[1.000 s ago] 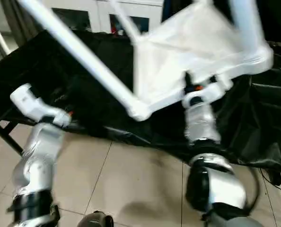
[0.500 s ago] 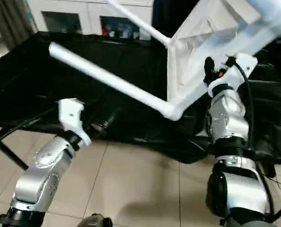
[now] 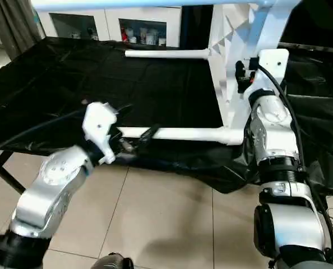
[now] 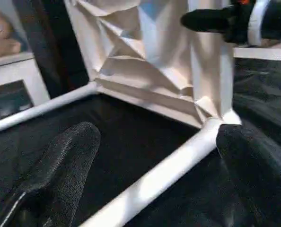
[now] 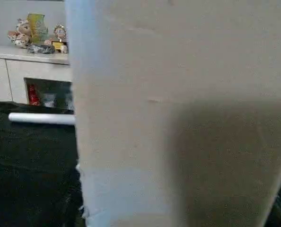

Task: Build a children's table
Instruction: Flip table

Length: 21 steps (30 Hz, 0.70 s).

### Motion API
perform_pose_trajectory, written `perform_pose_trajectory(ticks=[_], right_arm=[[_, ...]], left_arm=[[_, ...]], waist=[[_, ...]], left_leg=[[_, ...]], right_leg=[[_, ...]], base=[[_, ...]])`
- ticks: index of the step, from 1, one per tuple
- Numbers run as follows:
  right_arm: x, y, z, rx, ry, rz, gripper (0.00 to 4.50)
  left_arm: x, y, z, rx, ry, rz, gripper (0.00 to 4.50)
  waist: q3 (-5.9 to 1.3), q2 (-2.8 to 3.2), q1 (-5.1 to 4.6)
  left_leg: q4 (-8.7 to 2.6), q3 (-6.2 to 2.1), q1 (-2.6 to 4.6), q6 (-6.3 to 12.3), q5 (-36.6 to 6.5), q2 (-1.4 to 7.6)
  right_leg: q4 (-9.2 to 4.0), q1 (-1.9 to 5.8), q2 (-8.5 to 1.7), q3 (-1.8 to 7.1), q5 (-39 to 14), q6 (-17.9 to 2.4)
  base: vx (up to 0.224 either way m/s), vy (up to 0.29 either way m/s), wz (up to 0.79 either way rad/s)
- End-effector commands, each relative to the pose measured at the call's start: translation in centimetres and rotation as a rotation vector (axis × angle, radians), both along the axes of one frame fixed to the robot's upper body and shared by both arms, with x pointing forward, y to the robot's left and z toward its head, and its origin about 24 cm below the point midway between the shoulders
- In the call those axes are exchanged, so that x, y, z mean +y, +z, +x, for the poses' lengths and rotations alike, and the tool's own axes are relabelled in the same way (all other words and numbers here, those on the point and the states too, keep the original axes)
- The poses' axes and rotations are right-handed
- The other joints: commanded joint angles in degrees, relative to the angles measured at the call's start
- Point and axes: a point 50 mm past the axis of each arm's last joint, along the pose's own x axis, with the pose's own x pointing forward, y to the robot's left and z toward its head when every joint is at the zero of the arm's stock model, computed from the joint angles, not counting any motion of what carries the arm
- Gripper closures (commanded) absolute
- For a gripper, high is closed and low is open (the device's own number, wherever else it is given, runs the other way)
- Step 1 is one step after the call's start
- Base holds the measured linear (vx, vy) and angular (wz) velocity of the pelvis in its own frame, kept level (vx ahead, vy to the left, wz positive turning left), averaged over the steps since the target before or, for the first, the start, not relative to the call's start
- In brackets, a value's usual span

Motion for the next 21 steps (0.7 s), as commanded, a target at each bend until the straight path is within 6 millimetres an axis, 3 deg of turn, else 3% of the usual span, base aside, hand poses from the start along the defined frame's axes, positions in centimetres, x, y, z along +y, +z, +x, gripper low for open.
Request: perform_pose_trajectory(ticks=[1, 5, 7, 9, 12, 13, 18, 21], right_arm=[[-0.3, 1.3, 0.1, -0.032, -0.026, -0.017, 2.52], [0.6, 0.4, 0.0, 0.003, 0.039, -0.070, 2.52], [0.8, 0.3, -0.1, 0.005, 0.059, -0.088, 1.96], [1.4, -0.8, -0.4, 0.011, 0.077, -0.118, 1.76], [1.6, -1.7, -0.6, 0.009, 0.071, -0.113, 1.47], [1.8, -2.4, -0.9, 0.007, 0.053, -0.120, 1.39], [1.9, -3.8, -1.3, 0.029, 0.017, -0.106, 0.96], [2.4, -4.7, -1.5, 0.033, 0.033, -0.022, 0.69]], left_arm=[[-0.3, 0.6, 0.0, -0.019, -0.025, 0.025, 0.00], [-0.3, 1.5, 0.4, -0.055, -0.016, 0.078, 0.00], [-0.3, 1.7, 0.4, -0.066, -0.022, 0.093, 0.00], [-0.5, 2.2, 0.7, -0.136, -0.046, 0.222, 0.00], [-0.8, 2.7, 0.9, -0.179, -0.058, 0.253, 0.00], [-0.9, 3.0, 1.2, -0.230, -0.047, 0.317, 0.00], [-1.0, 3.4, 1.6, -0.302, -0.033, 0.420, 0.00], [-1.1, 6.2, 2.2, -0.463, 0.036, 0.428, 0.00]], waist=[[-4.43, -1.11, -0.45], [-4.50, -1.02, -0.41], [-4.51, -1.07, -0.43], [-4.57, -1.35, -0.25], [-4.61, -1.26, -0.31], [-4.60, -1.67, -0.40], [-4.59, -1.19, -0.72], [-4.56, -1.06, -0.88]], left_leg=[[-4.45, -1.46, 2.71, -1.64, -13.9, 2.61], [-4.33, -1.45, 2.73, -1.19, -12.9, 2.59], [-4.34, -1.47, 2.70, -1.18, -12.7, 2.59], [-4.21, -1.48, 2.61, -0.64, -11.4, 2.63], [-4.14, -1.44, 2.53, -0.28, -9.8, 2.60], [-4.14, -1.41, 2.45, -0.08, -9.5, 2.60], [-4.23, -1.44, 2.74, -0.58, -11.0, 2.64], [-4.40, -1.50, 2.74, -1.02, -12.6, 2.59]], right_leg=[[-4.28, 1.55, -2.41, 1.50, -7.9, -9.8], [-4.20, 1.54, -2.36, 1.47, -7.6, -9.9], [-4.20, 1.62, -2.43, 1.51, -7.7, -9.9], [-4.13, 1.68, -2.54, 1.55, -7.2, -9.6], [-3.96, 1.77, -2.61, 1.54, -5.7, -10.4], [-4.03, 1.81, -2.53, 1.53, -5.4, -10.4], [-4.07, 1.61, -2.51, 1.57, -6.9, -10.4], [-4.13, 1.61, -2.53, 1.57, -7.5, -10.3]], base=[[0.000, 0.000, 0.00], [0.000, 0.000, 0.00], [0.000, 0.000, 0.00], [0.000, 0.000, 0.00], [0.000, 0.000, 0.00], [0.000, 0.000, 0.00], [0.000, 0.000, 0.00], [0.000, 0.000, 0.00]])
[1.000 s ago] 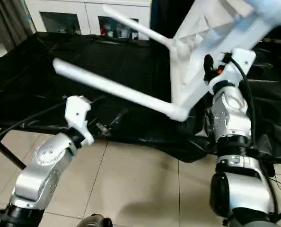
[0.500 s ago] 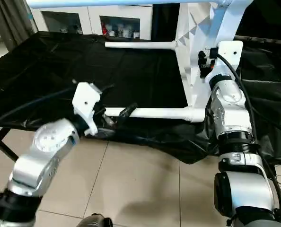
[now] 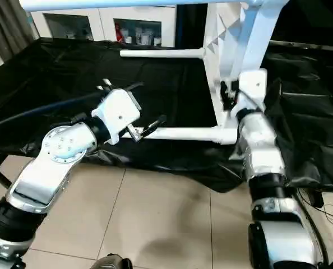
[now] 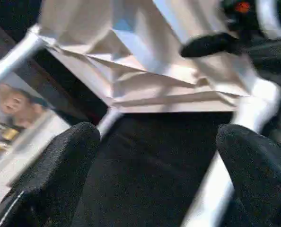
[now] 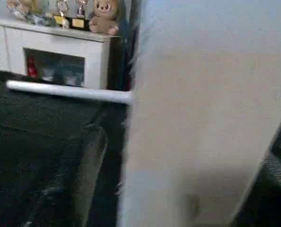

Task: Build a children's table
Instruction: Flip table

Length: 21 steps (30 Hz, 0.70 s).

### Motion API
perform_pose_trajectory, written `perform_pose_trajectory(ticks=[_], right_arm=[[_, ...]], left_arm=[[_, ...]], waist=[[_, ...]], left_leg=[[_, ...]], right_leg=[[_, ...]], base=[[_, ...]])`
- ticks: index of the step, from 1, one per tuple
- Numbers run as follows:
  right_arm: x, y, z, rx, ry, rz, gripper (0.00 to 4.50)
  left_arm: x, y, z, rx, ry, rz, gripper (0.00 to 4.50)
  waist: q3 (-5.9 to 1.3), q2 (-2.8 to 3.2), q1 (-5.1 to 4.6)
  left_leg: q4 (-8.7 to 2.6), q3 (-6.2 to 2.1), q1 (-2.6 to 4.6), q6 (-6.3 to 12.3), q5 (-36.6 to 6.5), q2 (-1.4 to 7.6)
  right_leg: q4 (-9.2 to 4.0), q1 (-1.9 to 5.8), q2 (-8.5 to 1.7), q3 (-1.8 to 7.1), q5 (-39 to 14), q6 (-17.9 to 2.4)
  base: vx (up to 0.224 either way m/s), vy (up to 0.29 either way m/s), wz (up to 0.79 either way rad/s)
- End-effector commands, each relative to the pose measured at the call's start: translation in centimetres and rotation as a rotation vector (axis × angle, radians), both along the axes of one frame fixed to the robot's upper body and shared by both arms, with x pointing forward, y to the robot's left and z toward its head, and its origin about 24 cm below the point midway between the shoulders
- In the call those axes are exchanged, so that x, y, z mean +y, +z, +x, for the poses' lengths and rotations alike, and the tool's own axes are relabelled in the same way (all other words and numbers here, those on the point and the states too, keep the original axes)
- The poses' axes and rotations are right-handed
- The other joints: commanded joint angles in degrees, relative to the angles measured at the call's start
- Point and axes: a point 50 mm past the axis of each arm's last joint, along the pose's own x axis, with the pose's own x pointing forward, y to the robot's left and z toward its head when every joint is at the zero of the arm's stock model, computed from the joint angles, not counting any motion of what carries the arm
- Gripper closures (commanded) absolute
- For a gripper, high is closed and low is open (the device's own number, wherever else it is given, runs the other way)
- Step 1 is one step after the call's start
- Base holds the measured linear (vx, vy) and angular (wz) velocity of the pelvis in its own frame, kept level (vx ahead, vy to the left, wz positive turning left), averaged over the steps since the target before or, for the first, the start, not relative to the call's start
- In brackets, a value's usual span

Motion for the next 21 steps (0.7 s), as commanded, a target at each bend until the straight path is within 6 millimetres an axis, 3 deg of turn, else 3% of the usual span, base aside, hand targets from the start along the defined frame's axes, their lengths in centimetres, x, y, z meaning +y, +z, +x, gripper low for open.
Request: perform_pose_trajectory(ticks=[1, 3, 8, 9, 16, 21], right_arm=[[0.5, -0.1, -0.1, -0.013, 0.029, 0.032, 0.55], [1.1, 0.0, 0.2, -0.016, 0.040, 0.014, 0.55], [1.4, -0.5, 0.7, 0.016, 0.041, -0.012, 0.55], [1.4, -0.5, 0.7, 0.019, 0.037, -0.012, 0.82], [1.0, -0.8, 0.9, 0.035, -0.008, 0.002, 1.38], [1.2, -1.0, 1.0, 0.034, 0.004, 0.008, 1.84]], left_arm=[[-0.1, 2.6, 0.1, -0.155, 0.008, 0.015, 0.00], [-0.2, 4.8, -0.1, -0.311, -0.018, 0.084, 0.00], [-0.2, 6.6, -0.4, -0.470, -0.046, 0.134, 0.00], [-0.2, 6.7, -0.4, -0.482, -0.043, 0.142, 0.00], [0.0, 9.6, -1.0, -0.740, -0.007, 0.095, 0.00], [1.2, 10.4, 0.7, -0.781, 0.115, 0.144, 0.00]], waist=[[-4.59, -0.88, -0.12], [-4.63, -0.93, -0.11], [-4.63, -1.37, -0.46], [-4.68, -1.26, -0.51], [-4.70, -1.04, -0.50], [-4.55, -1.08, -0.53]], left_leg=[[-4.48, -1.64, 2.82, -1.38, -13.2, 2.65], [-4.50, -1.77, 2.75, -1.31, -13.2, 2.66], [-4.28, -1.65, 2.32, -0.86, -11.5, 2.52], [-4.25, -1.67, 2.26, -0.69, -11.3, 2.53], [-4.26, -1.62, 2.58, -1.19, -12.2, 2.61], [-4.27, -1.61, 2.48, -1.41, -13.5, 2.48]], right_leg=[[-4.19, 1.59, -2.56, 1.50, -7.8, -10.3], [-4.17, 1.67, -2.64, 1.42, -7.7, -10.3], [-3.85, 1.98, -2.88, 1.39, -6.4, -11.5], [-3.82, 2.03, -2.86, 1.40, -6.4, -11.4], [-3.65, 1.78, -2.71, 1.35, -5.8, -11.8], [-3.87, 1.66, -2.74, 1.43, -8.4, -11.4]], base=[[0.000, 0.000, 0.00], [0.000, 0.000, 0.00], [0.000, 0.000, 0.00], [0.000, 0.000, 0.00], [0.000, 0.000, 0.00], [0.000, 0.000, 0.00]])
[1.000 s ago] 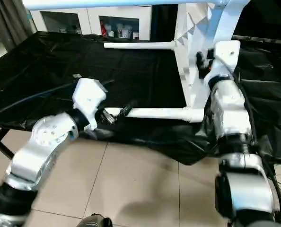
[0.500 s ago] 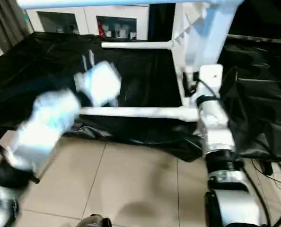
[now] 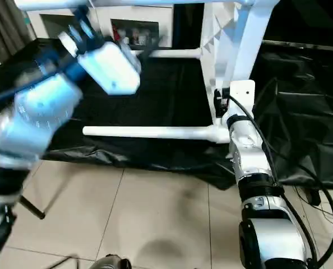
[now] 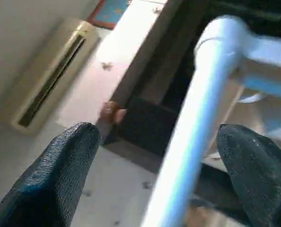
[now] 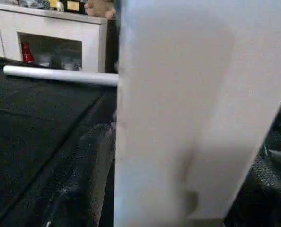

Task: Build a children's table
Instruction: Flip table

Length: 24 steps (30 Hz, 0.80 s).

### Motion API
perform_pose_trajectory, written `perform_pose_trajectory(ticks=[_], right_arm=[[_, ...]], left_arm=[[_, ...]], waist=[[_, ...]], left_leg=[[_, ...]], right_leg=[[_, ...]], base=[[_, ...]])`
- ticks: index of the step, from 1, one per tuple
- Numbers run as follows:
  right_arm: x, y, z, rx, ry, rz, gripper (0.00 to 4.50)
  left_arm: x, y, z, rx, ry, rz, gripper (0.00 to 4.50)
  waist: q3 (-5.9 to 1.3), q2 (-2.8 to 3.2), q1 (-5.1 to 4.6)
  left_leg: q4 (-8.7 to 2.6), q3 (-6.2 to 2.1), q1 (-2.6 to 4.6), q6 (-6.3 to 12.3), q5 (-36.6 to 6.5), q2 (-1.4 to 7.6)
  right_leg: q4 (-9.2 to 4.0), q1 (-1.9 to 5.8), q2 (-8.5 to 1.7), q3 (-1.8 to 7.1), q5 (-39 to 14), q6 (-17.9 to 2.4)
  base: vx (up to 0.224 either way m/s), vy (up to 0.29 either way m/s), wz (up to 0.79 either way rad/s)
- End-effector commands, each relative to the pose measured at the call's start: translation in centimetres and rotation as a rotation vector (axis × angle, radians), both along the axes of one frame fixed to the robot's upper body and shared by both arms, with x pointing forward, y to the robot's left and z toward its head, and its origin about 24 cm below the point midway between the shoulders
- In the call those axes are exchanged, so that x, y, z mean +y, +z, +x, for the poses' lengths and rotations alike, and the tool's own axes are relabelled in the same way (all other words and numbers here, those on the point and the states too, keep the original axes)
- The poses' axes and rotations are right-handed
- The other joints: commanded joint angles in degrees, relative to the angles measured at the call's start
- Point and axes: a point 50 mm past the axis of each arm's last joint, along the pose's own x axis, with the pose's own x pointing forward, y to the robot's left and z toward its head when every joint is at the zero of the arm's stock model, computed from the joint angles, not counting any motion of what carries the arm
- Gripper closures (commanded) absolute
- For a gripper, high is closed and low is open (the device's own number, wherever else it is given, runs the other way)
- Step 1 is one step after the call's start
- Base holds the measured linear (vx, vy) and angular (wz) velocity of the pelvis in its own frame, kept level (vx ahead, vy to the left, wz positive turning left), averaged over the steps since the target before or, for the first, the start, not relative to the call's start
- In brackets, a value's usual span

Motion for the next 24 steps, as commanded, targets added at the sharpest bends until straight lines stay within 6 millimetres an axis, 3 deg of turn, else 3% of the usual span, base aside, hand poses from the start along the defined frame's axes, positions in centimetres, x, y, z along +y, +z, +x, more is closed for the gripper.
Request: perform_pose_trajectory(ticks=[1, 3, 8, 9, 10, 19, 21, 24], right_arm=[[0.4, 0.7, 0.4, -0.025, 0.012, 0.008, 1.87], [0.6, 0.8, 0.4, -0.030, 0.021, 0.012, 2.02], [0.9, 1.2, 0.5, -0.050, 0.028, 0.021, 2.35], [1.0, 1.4, 0.5, -0.056, 0.031, 0.022, 2.46], [1.1, 1.5, 0.5, -0.061, 0.033, 0.022, 2.47], [1.0, 1.7, 0.4, -0.081, 0.048, 0.010, 2.50], [1.0, 1.7, 0.4, -0.084, 0.047, 0.010, 2.50], [0.8, 2.5, 0.5, -0.112, 0.040, 0.003, 2.50]], left_arm=[[0.9, -0.3, 1.6, 0.048, 0.078, 0.014, 0.00], [1.4, -1.0, 3.2, 0.120, 0.146, 0.040, 0.00], [1.8, -1.1, 4.6, 0.124, 0.204, 0.051, 0.00], [2.0, -0.9, 4.9, 0.113, 0.220, 0.043, 0.00], [2.2, -0.7, 5.2, 0.111, 0.234, 0.029, 0.00], [4.4, 0.8, 7.3, 0.079, 0.363, -0.056, 0.00], [4.5, 0.9, 7.4, 0.093, 0.346, -0.088, 0.34], [4.1, 0.7, 7.2, 0.115, 0.285, -0.104, 0.66]], waist=[[-4.61, -1.01, 0.32], [-4.61, -0.97, 0.40], [-4.81, -0.44, 0.45], [-4.85, -0.59, 0.38], [-4.92, -0.33, 0.43], [-4.92, -0.44, 0.54], [-4.95, -0.11, 0.64], [-4.92, -0.29, 0.58]], left_leg=[[-4.29, -1.63, 2.51, -1.65, -13.9, 2.49], [-4.31, -1.62, 2.51, -1.95, -14.4, 2.37], [-4.36, -1.81, 2.54, -2.02, -14.4, 2.45], [-4.35, -1.77, 2.46, -1.81, -14.0, 2.39], [-4.28, -1.82, 2.47, -1.79, -13.8, 2.42], [-4.09, -1.77, 2.39, -0.50, -12.8, 2.35], [-4.11, -1.84, 2.43, -0.59, -13.1, 2.38], [-4.18, -1.79, 2.49, -0.74, -13.9, 2.43]], right_leg=[[-4.12, 1.68, -2.86, 1.47, -9.0, -11.4], [-4.13, 1.45, -2.74, 1.50, -9.5, -11.3], [-3.92, 1.44, -2.79, 1.42, -7.4, -11.8], [-3.88, 1.52, -2.68, 1.38, -6.1, -12.1], [-3.77, 1.58, -2.76, 1.38, -5.5, -12.2], [-3.73, 1.78, -2.78, 1.33, -3.4, -13.6], [-3.69, 1.77, -2.85, 1.30, -3.8, -13.9], [-3.77, 1.77, -2.82, 1.31, -3.5, -14.1]], base=[[0.000, 0.000, 0.00], [0.000, 0.000, 0.00], [0.000, 0.000, 0.00], [0.000, 0.000, 0.00], [0.000, 0.000, 0.00], [0.000, 0.000, 0.00], [0.000, 0.000, 0.00], [0.000, 0.000, 0.00]])
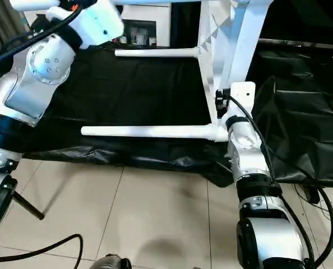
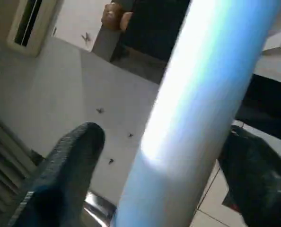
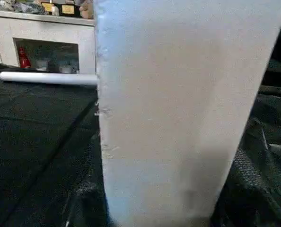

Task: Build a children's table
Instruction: Flip table

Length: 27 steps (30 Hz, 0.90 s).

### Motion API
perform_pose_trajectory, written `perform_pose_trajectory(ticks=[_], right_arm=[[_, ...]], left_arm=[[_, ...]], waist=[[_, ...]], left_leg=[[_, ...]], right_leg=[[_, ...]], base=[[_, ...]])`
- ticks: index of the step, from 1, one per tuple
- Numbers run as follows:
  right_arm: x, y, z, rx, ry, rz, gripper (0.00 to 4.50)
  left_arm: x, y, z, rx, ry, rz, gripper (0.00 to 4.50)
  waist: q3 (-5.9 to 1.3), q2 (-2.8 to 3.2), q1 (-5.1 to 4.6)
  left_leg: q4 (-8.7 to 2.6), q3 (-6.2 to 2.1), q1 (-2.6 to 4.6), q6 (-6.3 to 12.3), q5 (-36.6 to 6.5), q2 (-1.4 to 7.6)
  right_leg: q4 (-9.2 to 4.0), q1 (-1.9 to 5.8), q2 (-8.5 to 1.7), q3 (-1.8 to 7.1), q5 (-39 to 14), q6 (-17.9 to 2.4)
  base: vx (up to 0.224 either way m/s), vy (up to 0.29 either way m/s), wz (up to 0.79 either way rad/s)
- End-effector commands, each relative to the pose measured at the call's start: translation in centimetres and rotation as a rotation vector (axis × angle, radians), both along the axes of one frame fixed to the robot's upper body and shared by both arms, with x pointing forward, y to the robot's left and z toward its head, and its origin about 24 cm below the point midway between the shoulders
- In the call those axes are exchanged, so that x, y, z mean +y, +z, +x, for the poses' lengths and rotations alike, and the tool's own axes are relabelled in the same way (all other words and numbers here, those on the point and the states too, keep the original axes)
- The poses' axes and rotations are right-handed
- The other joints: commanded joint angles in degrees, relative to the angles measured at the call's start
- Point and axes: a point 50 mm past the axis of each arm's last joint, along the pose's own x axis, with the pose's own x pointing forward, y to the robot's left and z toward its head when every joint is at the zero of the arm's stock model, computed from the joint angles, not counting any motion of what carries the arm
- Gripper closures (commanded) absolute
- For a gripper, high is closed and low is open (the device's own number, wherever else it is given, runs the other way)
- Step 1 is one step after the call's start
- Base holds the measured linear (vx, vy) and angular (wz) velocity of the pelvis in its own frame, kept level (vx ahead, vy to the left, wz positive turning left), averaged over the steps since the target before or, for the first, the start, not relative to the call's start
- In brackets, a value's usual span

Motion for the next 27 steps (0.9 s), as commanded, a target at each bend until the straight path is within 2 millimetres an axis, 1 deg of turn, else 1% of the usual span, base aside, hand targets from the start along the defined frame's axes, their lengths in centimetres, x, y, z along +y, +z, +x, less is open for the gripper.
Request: perform_pose_trajectory(ticks=[1, 6, 7, 8, 9, 10, 11, 12, 16, 17, 18, 21, 24, 26, 27], right_arm=[[0.6, 2.6, 0.5, -0.101, 0.038, -0.023, 2.50], [0.3, 3.4, 0.6, -0.122, 0.038, -0.031, 2.50], [0.3, 3.6, 0.7, -0.126, 0.041, -0.034, 2.50], [0.2, 3.8, 0.7, -0.130, 0.044, -0.036, 2.50], [0.2, 3.8, 0.7, -0.130, 0.044, -0.036, 2.50], [0.2, 4.0, 0.8, -0.134, 0.048, -0.039, 2.50], [0.2, 4.1, 0.8, -0.136, 0.050, -0.040, 2.50], [0.2, 4.2, 0.8, -0.138, 0.052, -0.041, 2.51], [0.3, 4.4, 0.9, -0.143, 0.056, -0.046, 2.51], [0.3, 4.5, 0.9, -0.145, 0.058, -0.047, 2.51], [0.3, 4.7, 1.0, -0.150, 0.062, -0.050, 2.51], [0.3, 4.9, 1.0, -0.154, 0.064, -0.051, 2.51], [0.2, 5.3, 1.0, -0.167, 0.071, -0.059, 2.52], [0.0, 6.3, 1.1, -0.190, 0.078, -0.087, 2.52], [-0.1, 6.9, 1.1, -0.209, 0.083, -0.109, 2.52]], left_arm=[[-0.2, 0.4, -0.2, -0.007, -0.046, -0.025, 0.66], [-0.6, 0.0, -0.4, 0.009, -0.086, -0.038, 1.06], [-0.6, -0.2, -0.5, 0.012, -0.087, -0.047, 1.16], [-0.5, -0.4, -0.5, 0.019, -0.084, -0.053, 1.23], [-0.5, -0.4, -0.5, 0.019, -0.083, -0.053, 1.27], [-0.3, -0.5, -0.4, 0.028, -0.083, -0.067, 1.32], [-0.3, -0.5, -0.4, 0.031, -0.083, -0.070, 1.40], [-0.2, -0.6, -0.5, 0.033, -0.084, -0.071, 1.54], [0.1, -0.7, -0.4, 0.040, -0.078, -0.082, 1.85], [0.1, -0.7, -0.4, 0.040, -0.077, -0.081, 1.85], [0.2, -0.7, -0.5, 0.041, -0.075, -0.083, 1.93], [0.3, -0.7, -0.5, 0.044, -0.070, -0.092, 2.04], [0.5, -0.5, -0.4, 0.049, -0.069, -0.126, 2.10], [0.8, -0.3, -0.3, 0.059, -0.072, -0.179, 2.10], [1.0, -0.2, -0.3, 0.068, -0.076, -0.225, 2.12]], waist=[[-4.91, -0.39, 0.58], [-4.89, -0.35, 0.55], [-4.90, -0.50, 0.55], [-4.88, -0.47, 0.55], [-4.90, -0.73, 0.55], [-4.96, -0.67, 0.58], [-4.96, -0.91, 0.59], [-4.95, -0.77, 0.61], [-4.94, -0.74, 0.51], [-4.94, -0.74, 0.52], [-4.94, -0.96, 0.54], [-4.93, -0.85, 0.57], [-4.93, -1.05, 0.57], [-4.87, -1.03, 0.61], [-4.83, -1.13, 0.57]], left_leg=[[-4.16, -1.81, 2.64, -0.70, -14.0, 2.42], [-4.25, -1.80, 2.64, -0.87, -14.4, 2.49], [-4.22, -1.80, 2.62, -0.74, -14.1, 2.53], [-4.21, -1.77, 2.59, -0.63, -14.0, 2.51], [-4.17, -1.72, 2.55, -0.30, -13.6, 2.49], [-4.08, -1.69, 2.52, -0.05, -13.0, 2.47], [-4.05, -1.65, 2.48, 0.28, -12.4, 2.47], [-4.03, -1.64, 2.49, 0.53, -12.0, 2.51], [-4.03, -1.65, 2.50, 0.57, -12.0, 2.49], [-4.01, -1.64, 2.50, 0.56, -11.9, 2.50], [-3.99, -1.62, 2.47, 0.72, -11.5, 2.53], [-3.94, -1.56, 2.46, 1.08, -10.7, 2.53], [-3.92, -1.53, 2.45, 1.24, -10.6, 2.51], [-3.90, -1.51, 2.44, 1.29, -10.8, 2.49], [-3.89, -1.45, 2.45, 1.27, -10.9, 2.45]], right_leg=[[-3.91, 2.10, -2.88, 1.26, -3.6, -14.1], [-3.90, 2.05, -2.85, 1.28, -4.0, -13.8], [-3.83, 2.14, -2.89, 1.28, -3.6, -13.9], [-3.88, 2.10, -2.87, 1.30, -3.7, -13.9], [-3.85, 2.15, -2.90, 1.30, -3.7, -13.9], [-3.84, 2.16, -2.92, 1.31, -3.5, -13.9], [-3.80, 2.18, -2.93, 1.31, -3.3, -14.0], [-3.84, 2.11, -2.94, 1.32, -3.3, -14.0], [-3.81, 2.07, -2.83, 1.30, -3.8, -13.8], [-3.80, 2.05, -2.84, 1.31, -3.6, -13.8], [-3.76, 2.10, -2.89, 1.33, -3.5, -13.8], [-3.70, 2.05, -2.86, 1.34, -2.8, -13.9], [-3.70, 2.10, -2.86, 1.31, -2.7, -13.9], [-3.82, 2.09, -2.92, 1.37, -3.6, -13.9], [-3.88, 2.12, -2.86, 1.36, -3.8, -14.0]], base=[[0.000, 0.000, 0.00], [0.000, 0.000, 0.00], [0.000, 0.000, 0.00], [0.000, 0.000, 0.00], [0.000, 0.000, 0.00], [0.000, 0.000, 0.00], [0.000, 0.000, 0.00], [0.000, 0.000, 0.00], [0.000, 0.000, 0.00], [0.000, 0.000, 0.00], [0.000, 0.000, 0.00], [0.000, 0.000, 0.00], [0.000, 0.000, 0.00], [0.000, 0.000, 0.00], [0.000, 0.000, 0.00]])
